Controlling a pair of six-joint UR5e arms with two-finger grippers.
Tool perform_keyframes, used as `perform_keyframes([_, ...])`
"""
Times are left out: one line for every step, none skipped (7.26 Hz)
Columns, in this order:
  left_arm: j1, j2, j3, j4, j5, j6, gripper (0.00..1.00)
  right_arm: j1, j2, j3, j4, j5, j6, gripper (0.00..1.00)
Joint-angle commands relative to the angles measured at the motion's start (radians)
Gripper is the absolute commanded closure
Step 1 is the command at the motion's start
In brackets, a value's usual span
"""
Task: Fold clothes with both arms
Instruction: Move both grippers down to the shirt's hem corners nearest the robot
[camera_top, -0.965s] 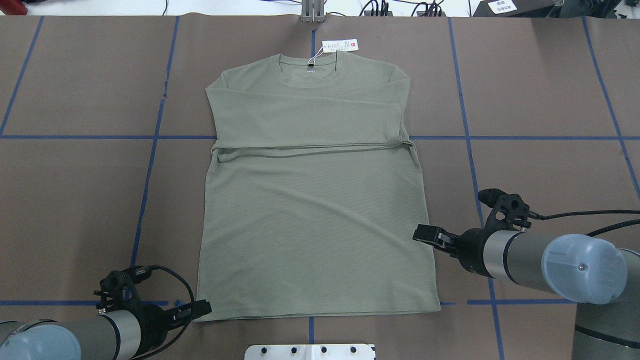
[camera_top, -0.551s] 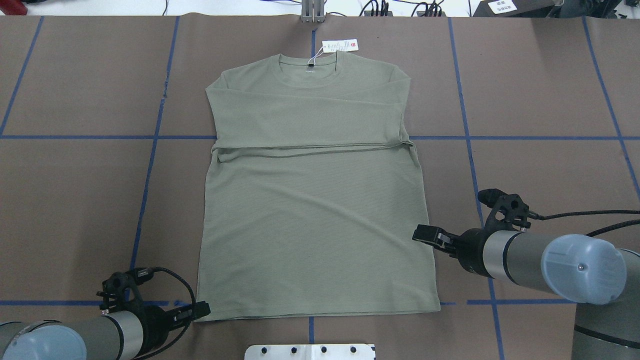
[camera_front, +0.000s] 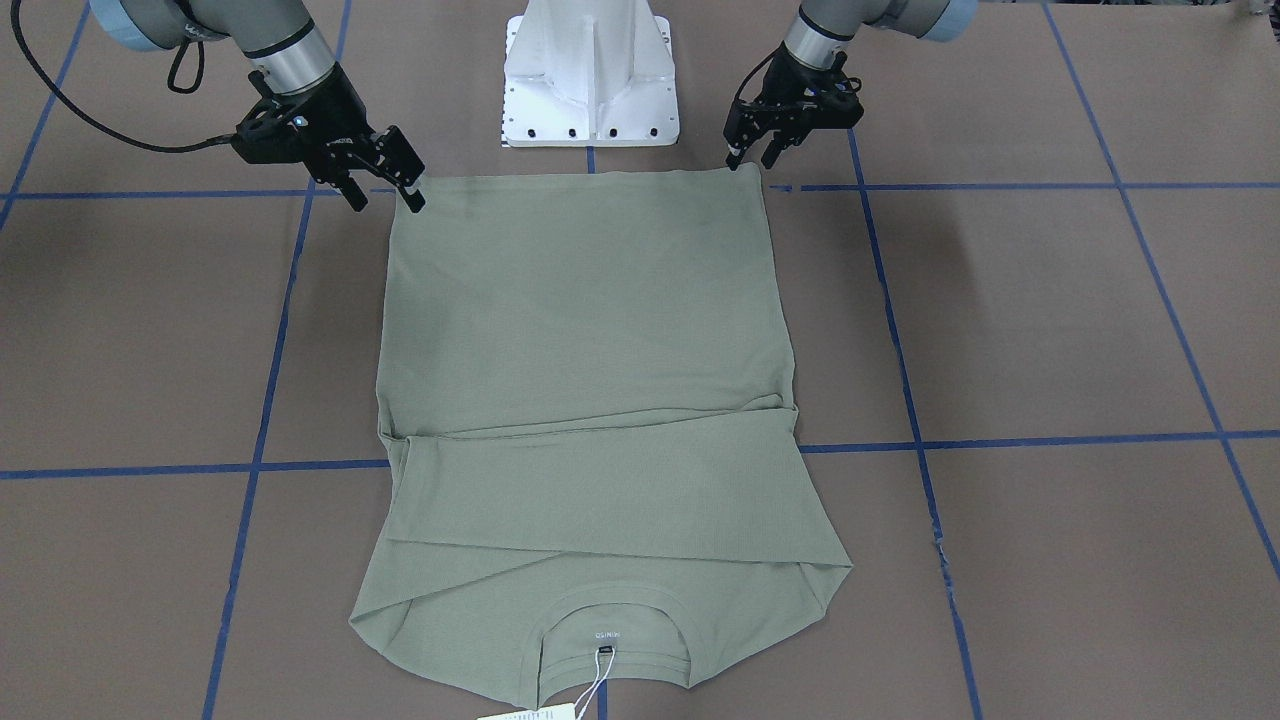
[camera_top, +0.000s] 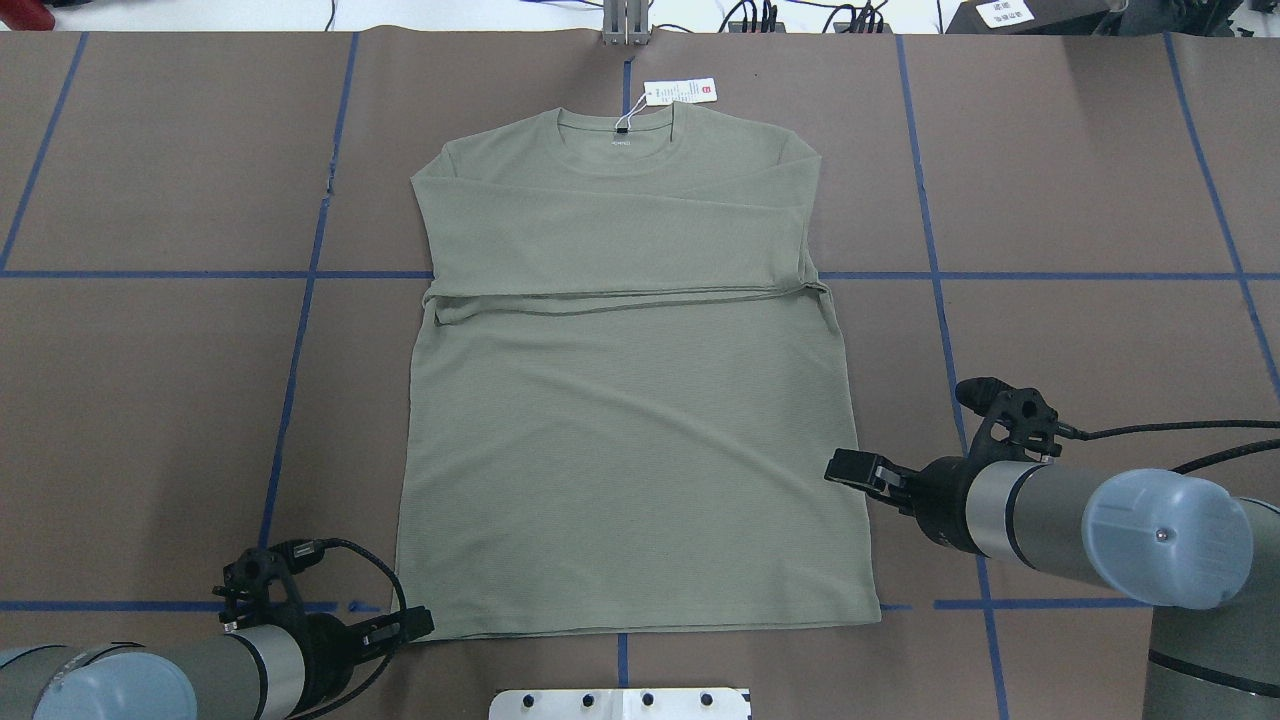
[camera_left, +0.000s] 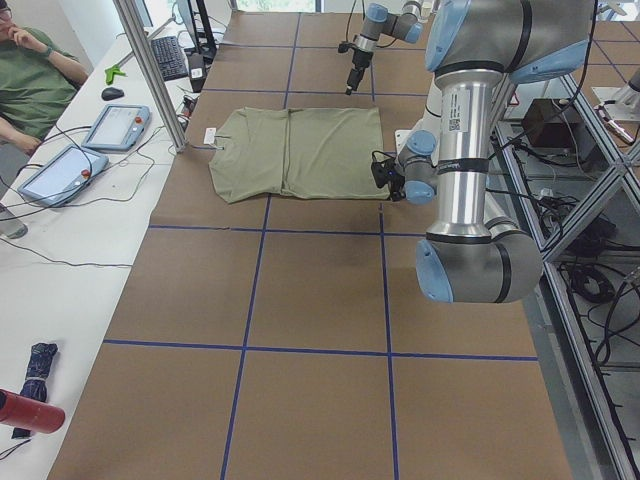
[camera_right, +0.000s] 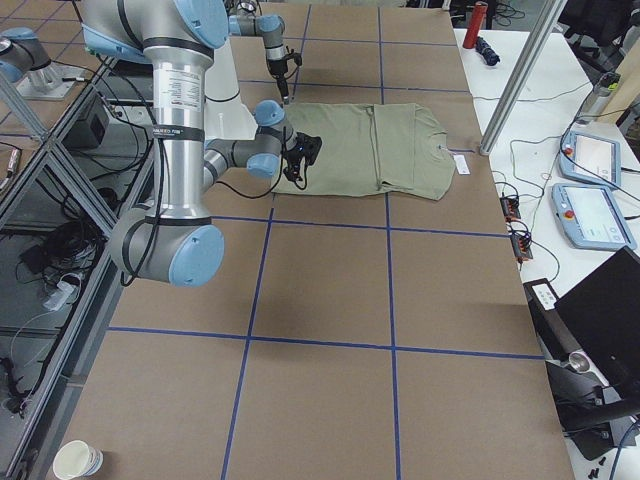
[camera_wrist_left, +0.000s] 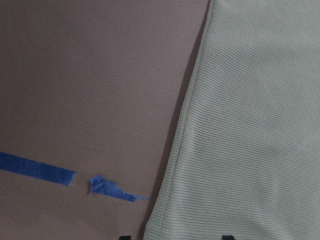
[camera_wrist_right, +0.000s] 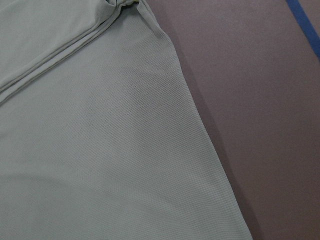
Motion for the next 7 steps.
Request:
perform_keyframes([-0.001,-0.005,0.013,0.001,-0.001,0.001,0.32,0.000,0.000,0.000,0.000,0.000,0.000,0.00])
perform_keyframes([-0.001,-0.006,0.015,0.001,-0.001,0.001,0.38,0.000,0.000,0.000,0.000,0.000,0.000,0.00])
perform_keyframes([-0.001,-0.014,0.015,0.001,-0.001,0.001,0.51,0.000,0.002,0.000,0.000,0.000,0.000,0.00])
perform_keyframes([-0.001,-0.012,0.015,0.001,-0.002,0.001,0.57,0.000,0.002,0.000,0.000,0.000,0.000,0.00])
perform_keyframes([-0.001,-0.012,0.015,0.001,-0.001,0.001,0.71,0.000,0.002,0.000,0.000,0.000,0.000,0.00])
perform_keyframes([-0.001,-0.012,0.015,0.001,-0.001,0.001,0.80,0.000,0.002,0.002,0.000,0.000,0.000,0.00])
perform_keyframes([-0.001,-0.012,0.013,0.001,-0.001,0.001,0.94,0.000,0.000,0.002,0.000,0.000,0.000,0.00])
